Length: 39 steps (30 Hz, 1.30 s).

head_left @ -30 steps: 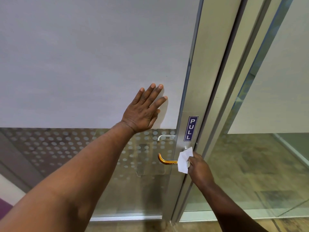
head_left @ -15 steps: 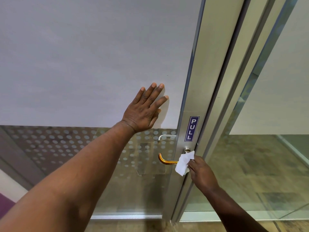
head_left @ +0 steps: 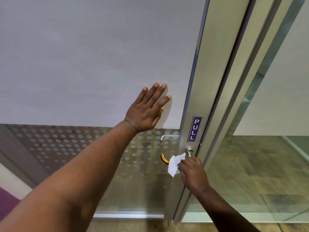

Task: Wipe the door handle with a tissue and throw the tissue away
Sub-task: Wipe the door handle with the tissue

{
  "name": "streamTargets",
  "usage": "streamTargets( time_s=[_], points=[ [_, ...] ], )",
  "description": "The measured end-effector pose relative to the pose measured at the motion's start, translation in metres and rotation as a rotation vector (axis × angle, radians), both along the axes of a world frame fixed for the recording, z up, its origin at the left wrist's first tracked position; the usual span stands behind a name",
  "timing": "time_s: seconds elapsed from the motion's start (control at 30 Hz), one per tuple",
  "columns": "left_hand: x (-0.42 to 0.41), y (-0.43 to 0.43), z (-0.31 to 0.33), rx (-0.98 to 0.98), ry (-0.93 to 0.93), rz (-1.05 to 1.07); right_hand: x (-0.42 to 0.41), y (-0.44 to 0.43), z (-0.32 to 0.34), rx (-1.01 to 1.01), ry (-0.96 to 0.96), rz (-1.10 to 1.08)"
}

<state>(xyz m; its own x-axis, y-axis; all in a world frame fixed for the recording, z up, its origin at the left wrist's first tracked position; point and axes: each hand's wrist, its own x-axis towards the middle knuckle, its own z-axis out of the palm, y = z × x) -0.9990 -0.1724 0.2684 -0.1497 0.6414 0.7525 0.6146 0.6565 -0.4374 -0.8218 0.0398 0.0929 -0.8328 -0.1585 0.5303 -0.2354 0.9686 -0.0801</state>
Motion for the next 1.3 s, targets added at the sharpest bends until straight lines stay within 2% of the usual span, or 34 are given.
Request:
streamTargets(
  time_s=[0.37,0.57,0.83,0.97,1.2,1.3],
  points=[
    [-0.002,0.001,-0.001,0.019,0.015,-0.025,-0.023,-0.04,0.003,0.026,0.007,-0.021],
    [-0.004,0.0,-0.002,0.019,0.014,-0.027,-0.038,-0.064,0.009,-0.06,-0.132,-0.172],
    [-0.005,0.001,-0.003,0.018,0.002,-0.037,-0.058,-0.08,0.02,-0.254,-0.247,-0.345],
    [-0.006,0.0,-0.003,0.007,0.004,-0.034,-0.062,-0.084,0.02,-0.425,-0.283,-0.415],
    [-0.007,-0.001,-0.003,0.003,0.002,-0.034,-0.062,-0.08,0.037,-0.646,-0.241,-0.459],
    [-0.007,-0.001,-0.003,0.008,0.006,-0.038,-0.052,-0.069,0.046,-0.745,-0.165,-0.481]
  ],
)
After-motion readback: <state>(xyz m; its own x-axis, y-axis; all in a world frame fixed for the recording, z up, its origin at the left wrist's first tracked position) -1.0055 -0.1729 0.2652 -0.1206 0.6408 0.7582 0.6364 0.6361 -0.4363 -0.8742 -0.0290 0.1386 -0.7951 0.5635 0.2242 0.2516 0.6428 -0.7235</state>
